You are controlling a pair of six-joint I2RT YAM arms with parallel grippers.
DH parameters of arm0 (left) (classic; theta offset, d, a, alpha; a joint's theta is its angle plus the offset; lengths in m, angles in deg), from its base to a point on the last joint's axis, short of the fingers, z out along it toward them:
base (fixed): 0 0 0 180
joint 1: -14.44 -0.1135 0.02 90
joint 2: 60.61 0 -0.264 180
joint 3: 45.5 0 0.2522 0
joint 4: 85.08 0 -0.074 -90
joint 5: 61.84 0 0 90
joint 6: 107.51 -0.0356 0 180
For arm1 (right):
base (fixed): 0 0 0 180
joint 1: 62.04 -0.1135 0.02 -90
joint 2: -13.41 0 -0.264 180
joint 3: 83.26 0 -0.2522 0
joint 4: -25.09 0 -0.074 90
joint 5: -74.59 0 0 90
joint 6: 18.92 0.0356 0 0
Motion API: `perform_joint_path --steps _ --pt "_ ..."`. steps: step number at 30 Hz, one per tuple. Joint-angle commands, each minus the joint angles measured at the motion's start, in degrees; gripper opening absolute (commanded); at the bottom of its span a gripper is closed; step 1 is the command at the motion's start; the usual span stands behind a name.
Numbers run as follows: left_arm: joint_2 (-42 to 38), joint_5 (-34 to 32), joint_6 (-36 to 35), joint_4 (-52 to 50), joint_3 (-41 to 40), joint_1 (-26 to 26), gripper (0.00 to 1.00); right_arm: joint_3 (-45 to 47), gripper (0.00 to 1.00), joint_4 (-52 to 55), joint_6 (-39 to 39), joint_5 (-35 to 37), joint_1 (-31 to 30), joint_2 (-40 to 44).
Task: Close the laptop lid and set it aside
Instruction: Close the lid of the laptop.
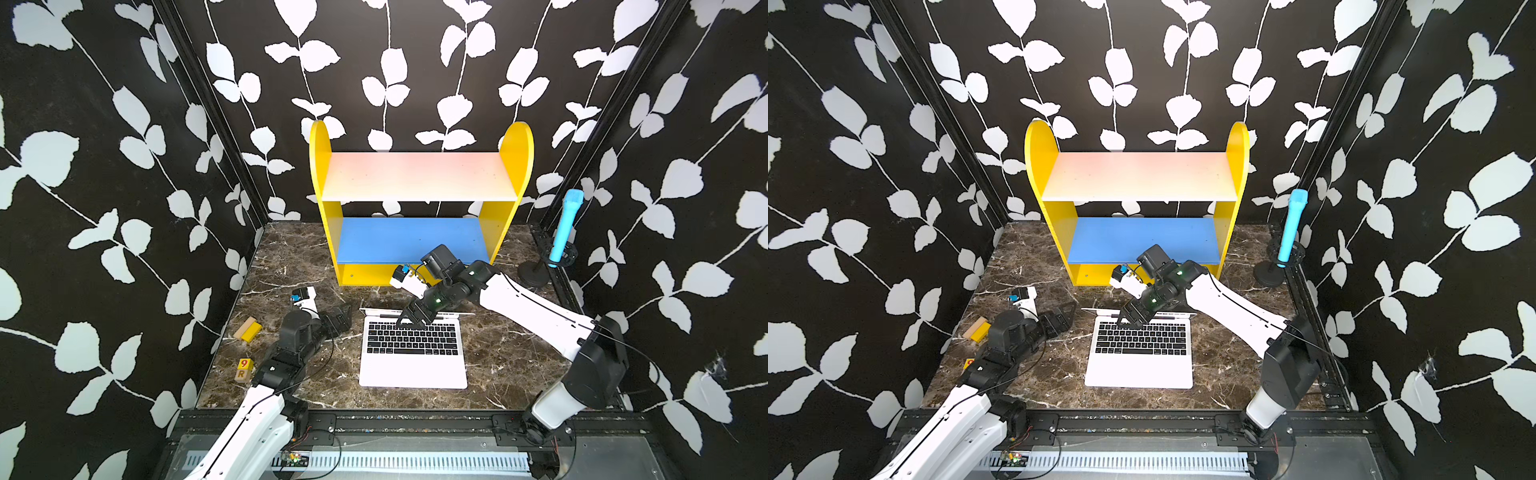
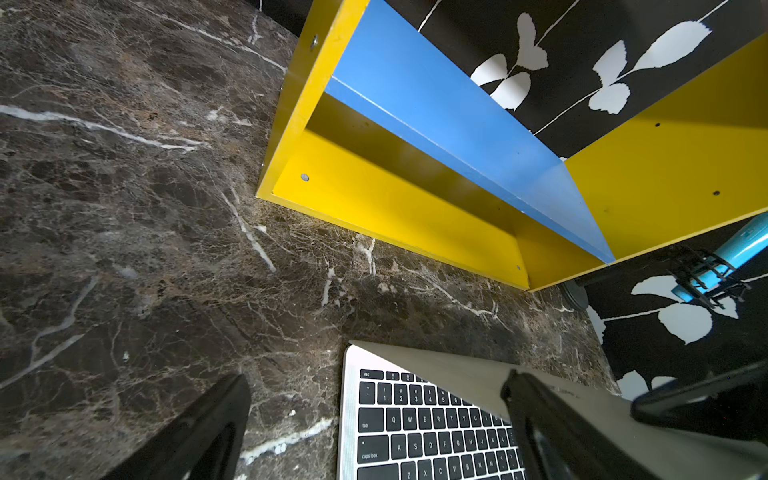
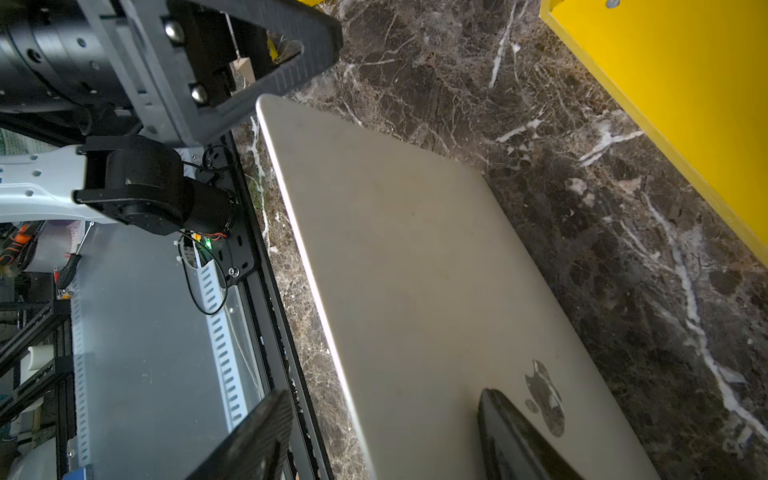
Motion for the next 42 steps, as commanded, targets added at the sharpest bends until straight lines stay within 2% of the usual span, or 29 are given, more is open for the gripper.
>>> perform_joint_path --steps 1,19,42 --pt "-0.56 -0.67 -1.11 -0.83 0.94 0.14 0.98 1.53 0.75 1.06 1.13 -0.27 -1.52 3.25" --pt "-0.85 -0.82 -1.31 -1.4 1.43 0.14 0.98 7.5 0.76 -0.91 3.2 0.95 -6.33 7.87" --pt "-1.81 -1.86 -1.24 -2.5 -0.18 0.14 0.98 17.93 0.74 -10.05 8.64 -0.05 -11.25 5.85"
